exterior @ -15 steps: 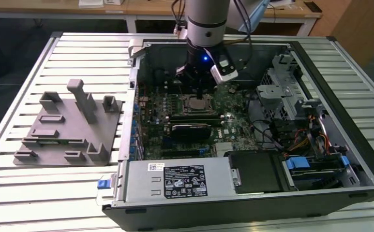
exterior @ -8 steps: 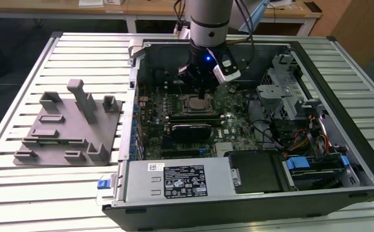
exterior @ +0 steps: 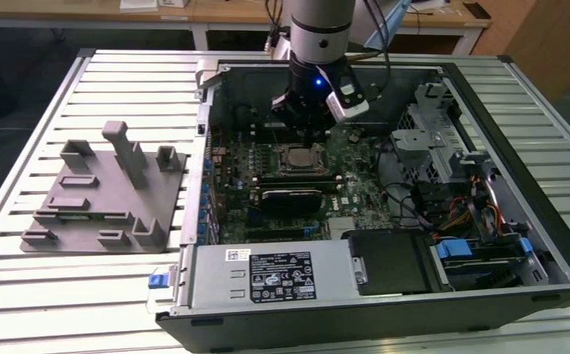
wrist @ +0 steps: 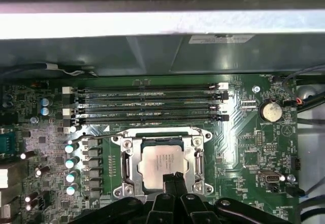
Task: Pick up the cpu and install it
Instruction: 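Close the cpu cover, then install the first cpu locking lever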
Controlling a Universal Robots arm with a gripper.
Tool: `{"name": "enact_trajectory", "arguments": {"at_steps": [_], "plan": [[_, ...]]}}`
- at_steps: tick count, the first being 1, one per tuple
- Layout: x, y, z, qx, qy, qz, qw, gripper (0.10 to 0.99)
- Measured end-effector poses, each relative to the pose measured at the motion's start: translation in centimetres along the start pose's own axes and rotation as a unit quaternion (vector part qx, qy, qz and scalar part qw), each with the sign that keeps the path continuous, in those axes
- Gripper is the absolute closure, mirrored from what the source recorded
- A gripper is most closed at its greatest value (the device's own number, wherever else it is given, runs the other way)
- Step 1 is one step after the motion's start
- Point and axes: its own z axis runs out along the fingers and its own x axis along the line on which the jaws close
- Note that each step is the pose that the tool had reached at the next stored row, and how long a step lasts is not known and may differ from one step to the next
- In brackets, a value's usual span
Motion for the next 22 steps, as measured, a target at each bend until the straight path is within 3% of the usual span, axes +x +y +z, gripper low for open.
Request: {"name": "enact_trajectory", "arguments": {"at_steps": [4, 18, 22], "plan": [[-0.01, 0.01, -0.55, 0.0001, -0.0002, 0.0, 1.0, 0.98], [-0.02, 0.01, -0.79, 0.0, -0.0002, 0.0, 1.0, 0.98], [0.44, -0.02, -0.8, 0.0, -0.0002, 0.0, 1.0, 0.98]]}}
